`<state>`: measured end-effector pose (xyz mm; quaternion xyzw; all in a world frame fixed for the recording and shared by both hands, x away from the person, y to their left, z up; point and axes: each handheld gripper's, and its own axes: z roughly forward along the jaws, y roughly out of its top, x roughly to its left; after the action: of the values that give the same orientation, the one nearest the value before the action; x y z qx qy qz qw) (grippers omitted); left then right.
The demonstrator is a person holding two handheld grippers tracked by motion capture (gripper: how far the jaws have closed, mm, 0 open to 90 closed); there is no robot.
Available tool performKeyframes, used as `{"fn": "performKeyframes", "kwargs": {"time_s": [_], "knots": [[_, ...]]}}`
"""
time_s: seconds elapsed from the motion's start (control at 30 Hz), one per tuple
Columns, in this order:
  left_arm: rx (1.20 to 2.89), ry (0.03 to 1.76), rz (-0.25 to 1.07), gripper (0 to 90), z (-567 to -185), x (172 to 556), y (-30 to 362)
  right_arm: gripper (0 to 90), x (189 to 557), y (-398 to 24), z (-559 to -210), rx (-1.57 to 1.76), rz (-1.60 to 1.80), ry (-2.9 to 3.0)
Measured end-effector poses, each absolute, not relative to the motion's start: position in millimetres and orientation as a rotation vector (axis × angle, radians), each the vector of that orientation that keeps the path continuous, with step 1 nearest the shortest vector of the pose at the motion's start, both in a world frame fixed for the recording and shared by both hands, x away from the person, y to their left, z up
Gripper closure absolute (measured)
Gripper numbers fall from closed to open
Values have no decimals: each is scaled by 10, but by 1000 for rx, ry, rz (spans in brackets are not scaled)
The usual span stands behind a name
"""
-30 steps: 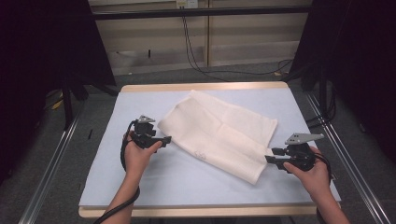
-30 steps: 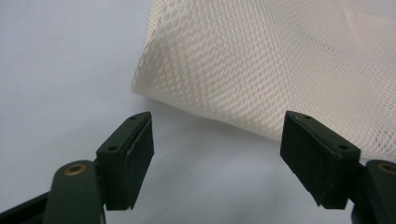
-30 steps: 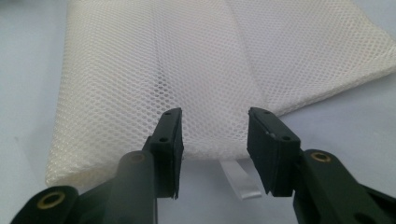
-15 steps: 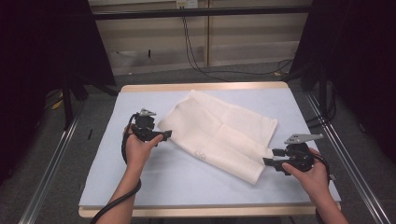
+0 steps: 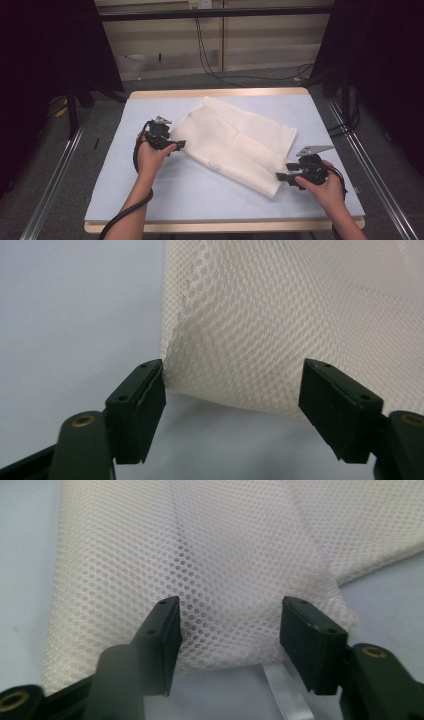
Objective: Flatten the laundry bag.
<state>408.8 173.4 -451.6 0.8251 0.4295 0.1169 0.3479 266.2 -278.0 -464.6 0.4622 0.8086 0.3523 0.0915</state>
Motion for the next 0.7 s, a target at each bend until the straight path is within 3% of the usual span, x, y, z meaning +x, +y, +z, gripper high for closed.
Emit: {"fn": "performKeyframes", "kwargs": {"time_s": [0.07,0.2,0.3,0.57,0.6,0.63,0.7], "knots": [[2165,1133,286,404,-4518,4079,1759,494,2681,-2753,-4669,1365,1043,2412],[2155,1165,247,493,-4530,4060,1816,622,2724,-2716,-4690,1375,1031,2430],[2189,1149,246,541,-4530,4040,1824,869,2752,-2710,-4676,1339,1060,2442],[2230,1159,214,690,-4526,4009,1782,900,2890,-2688,-4661,1284,969,2436],[2230,1159,214,752,-4526,4009,1782,900,2908,-2699,-4663,1301,975,2432],[2195,1161,131,791,-4549,3997,1773,900,2929,-2712,-4668,1304,974,2413],[2211,1156,131,822,-4552,3987,1754,900,2957,-2726,-4675,1284,927,2409]]}}
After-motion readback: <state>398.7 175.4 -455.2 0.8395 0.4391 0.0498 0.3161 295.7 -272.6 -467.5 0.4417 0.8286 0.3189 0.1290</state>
